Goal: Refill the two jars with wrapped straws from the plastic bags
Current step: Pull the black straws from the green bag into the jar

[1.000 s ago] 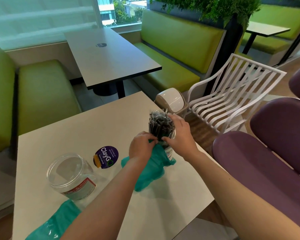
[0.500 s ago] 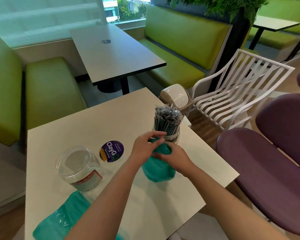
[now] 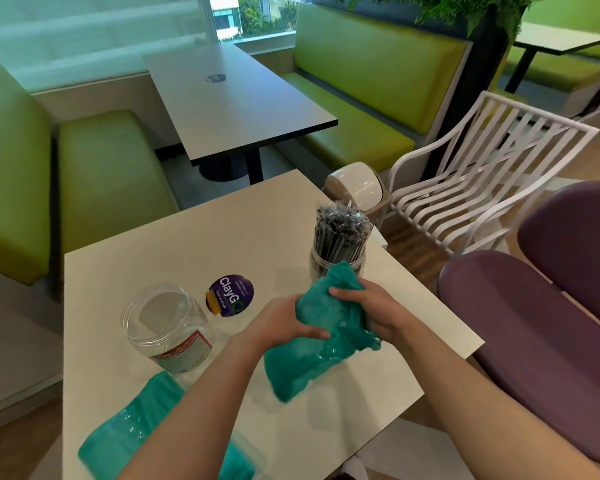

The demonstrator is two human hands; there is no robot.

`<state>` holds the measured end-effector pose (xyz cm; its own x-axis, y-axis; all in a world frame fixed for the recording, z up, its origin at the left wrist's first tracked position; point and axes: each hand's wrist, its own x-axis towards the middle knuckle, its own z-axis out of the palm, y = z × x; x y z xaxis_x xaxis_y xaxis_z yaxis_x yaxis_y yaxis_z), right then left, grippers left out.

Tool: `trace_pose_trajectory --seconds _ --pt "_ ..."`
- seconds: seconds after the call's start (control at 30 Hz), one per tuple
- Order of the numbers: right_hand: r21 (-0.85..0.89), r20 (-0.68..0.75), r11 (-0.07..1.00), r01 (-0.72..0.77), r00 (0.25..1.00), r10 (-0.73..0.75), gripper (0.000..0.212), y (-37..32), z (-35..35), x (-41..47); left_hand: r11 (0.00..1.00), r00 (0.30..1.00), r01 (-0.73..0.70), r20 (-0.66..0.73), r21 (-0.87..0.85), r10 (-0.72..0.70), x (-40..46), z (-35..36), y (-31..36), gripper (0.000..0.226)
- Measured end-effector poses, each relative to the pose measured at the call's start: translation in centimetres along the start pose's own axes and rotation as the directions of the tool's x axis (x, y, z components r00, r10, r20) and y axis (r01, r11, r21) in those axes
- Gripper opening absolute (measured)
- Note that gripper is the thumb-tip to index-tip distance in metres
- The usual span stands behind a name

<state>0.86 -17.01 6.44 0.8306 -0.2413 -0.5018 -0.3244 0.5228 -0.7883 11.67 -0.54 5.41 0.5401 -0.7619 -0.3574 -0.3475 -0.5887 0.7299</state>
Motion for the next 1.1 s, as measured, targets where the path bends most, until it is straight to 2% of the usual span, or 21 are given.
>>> trace_pose_trajectory --seconds 0.07,0.13,0.2,0.23,0.27,0.33,0.37,0.43,0.5,0.57,0.7,0.8,0.87,0.9,0.97,1.0,1.1 --pt "0.021 -0.069 1.0 -0.012 0.998 0.013 0.034 -0.4 -0.7 0.1 0.997 0.998 0.049 -0.035 0.058 -0.047 0.1 0.0 -0.5 0.047" --pt "0.077 -0.184 0.996 0.04 0.983 -0.025 0.029 -0.7 -1.6 0.3 0.988 0.991 0.124 -0.069 0.095 -0.118 0.2 0.1 -1.2 0.044" --pt "0.111 -0.297 0.986 0.126 0.951 -0.088 0.025 -1.0 -2.3 0.5 0.987 0.983 0.159 -0.097 0.037 -0.155 0.1 0.0 -1.6 0.039" --pt "0.095 -0.32 0.984 0.148 0.941 -0.111 0.031 -1.0 -2.6 0.4 0.988 0.981 0.157 -0.112 -0.004 -0.156 0.1 0.0 -1.8 0.034" --pt "0.05 -0.31 0.989 0.136 0.944 -0.114 0.045 -1.0 -2.7 0.2 0.988 0.98 0.147 -0.126 -0.046 -0.152 0.0 0.0 -1.8 0.028" --pt "-0.111 -0.238 0.994 -0.001 0.971 -0.026 0.082 -0.4 -2.8 -0.3 0.983 0.979 0.122 -0.144 -0.139 -0.142 0.1 0.2 -1.5 0.019" --pt "-0.199 -0.191 0.978 -0.068 0.981 0.029 0.091 -0.1 -2.5 -0.7 0.979 0.98 0.107 -0.146 -0.175 -0.134 0.1 0.3 -1.3 0.017" --pt "-0.318 -0.099 0.939 -0.133 0.989 0.107 0.087 0.7 -1.8 -1.1 0.973 0.983 0.091 -0.136 -0.214 -0.122 0.1 0.5 -0.8 0.017" --pt "-0.342 -0.093 0.93 -0.133 0.99 0.108 0.066 0.9 -1.8 -0.9 0.973 0.983 0.095 -0.134 -0.21 -0.125 0.0 0.6 -0.6 0.022" --pt "-0.209 -0.169 0.971 -0.114 0.982 0.079 0.046 0.7 -2.4 -0.7 0.971 0.978 0.117 -0.143 -0.209 -0.149 -0.2 0.6 -0.8 0.025" --pt "0.031 -0.258 0.999 -0.023 0.966 0.03 0.025 -0.1 -4.4 -0.7 0.969 0.973 0.127 -0.162 -0.211 -0.162 -0.6 0.4 -1.1 0.019" --pt "0.288 -0.334 0.951 0.109 0.942 -0.006 0.019 -0.3 -4.7 -1.0 0.962 0.969 0.131 -0.174 -0.238 -0.174 -0.6 0.6 -1.3 0.023" --pt "0.343 -0.341 0.922 0.181 0.938 -0.058 0.027 -0.3 -4.1 -1.5 0.957 0.962 0.131 -0.199 -0.259 -0.185 -0.6 0.9 -1.4 0.027" --pt "0.293 -0.322 0.938 0.186 0.943 -0.086 0.042 -0.1 -3.7 -1.7 0.951 0.959 0.125 -0.212 -0.284 -0.19 -0.5 1.0 -1.4 0.028" --pt "0.137 -0.266 0.986 0.099 0.962 -0.06 0.08 0.9 -2.7 -2.0 0.919 0.953 0.101 -0.228 -0.38 -0.199 -0.6 1.3 -1.1 0.031" --pt "0.071 -0.218 0.997 0.035 0.976 -0.019 0.088 1.6 -2.1 -2.2 0.899 0.952 0.085 -0.232 -0.43 -0.201 -0.7 1.4 -0.8 0.032" --pt "-0.044 -0.052 0.998 -0.055 0.997 0.053 0.075 3.6 -0.2 -2.5 0.852 0.958 0.043 -0.22 -0.522 -0.183 -1.1 1.9 0.1 0.027"
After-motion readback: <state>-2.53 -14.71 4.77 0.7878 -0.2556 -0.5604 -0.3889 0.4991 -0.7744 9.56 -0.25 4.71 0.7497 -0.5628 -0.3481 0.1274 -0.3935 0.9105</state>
